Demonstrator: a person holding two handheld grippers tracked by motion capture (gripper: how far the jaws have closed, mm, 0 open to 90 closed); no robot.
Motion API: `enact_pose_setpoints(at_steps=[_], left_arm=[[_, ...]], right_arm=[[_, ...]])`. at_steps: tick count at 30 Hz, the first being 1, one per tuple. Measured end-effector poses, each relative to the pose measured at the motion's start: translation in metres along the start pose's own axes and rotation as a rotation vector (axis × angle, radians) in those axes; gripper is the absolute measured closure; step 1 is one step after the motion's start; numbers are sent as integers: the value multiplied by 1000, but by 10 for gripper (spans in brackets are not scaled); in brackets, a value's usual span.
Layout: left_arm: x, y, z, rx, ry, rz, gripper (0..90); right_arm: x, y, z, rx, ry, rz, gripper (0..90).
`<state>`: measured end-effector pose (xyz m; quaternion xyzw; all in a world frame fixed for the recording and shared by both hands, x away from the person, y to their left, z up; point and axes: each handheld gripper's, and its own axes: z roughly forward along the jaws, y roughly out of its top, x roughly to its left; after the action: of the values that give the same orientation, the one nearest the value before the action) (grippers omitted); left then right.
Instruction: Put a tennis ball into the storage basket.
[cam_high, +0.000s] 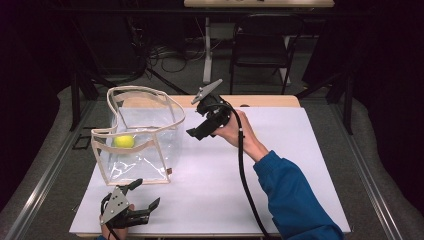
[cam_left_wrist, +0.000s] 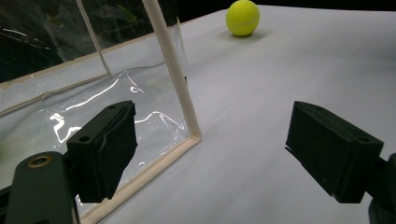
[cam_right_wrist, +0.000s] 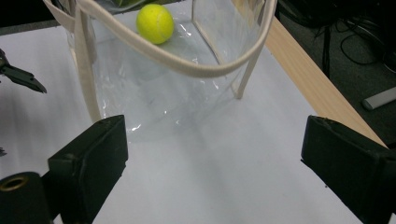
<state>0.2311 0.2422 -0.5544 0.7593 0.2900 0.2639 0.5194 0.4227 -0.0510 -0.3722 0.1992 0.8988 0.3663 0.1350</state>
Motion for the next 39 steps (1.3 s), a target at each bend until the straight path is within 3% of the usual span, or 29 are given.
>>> enact_pose_setpoints(at_steps=[8, 21, 29, 39], left_arm=[[0, 0, 0, 0, 1, 1, 159], [-1, 0, 1, 2, 2, 2, 159], [-1, 0, 0, -1, 1, 3, 159], [-2, 1, 1, 4, 4, 8, 159]], right_arm=[[-1, -22, 1, 15, -1, 14, 59], [3, -55, 4, 8, 39, 44, 48], [3, -76, 10, 48, 39, 45, 42], [2, -104, 7, 59, 38, 87, 43]])
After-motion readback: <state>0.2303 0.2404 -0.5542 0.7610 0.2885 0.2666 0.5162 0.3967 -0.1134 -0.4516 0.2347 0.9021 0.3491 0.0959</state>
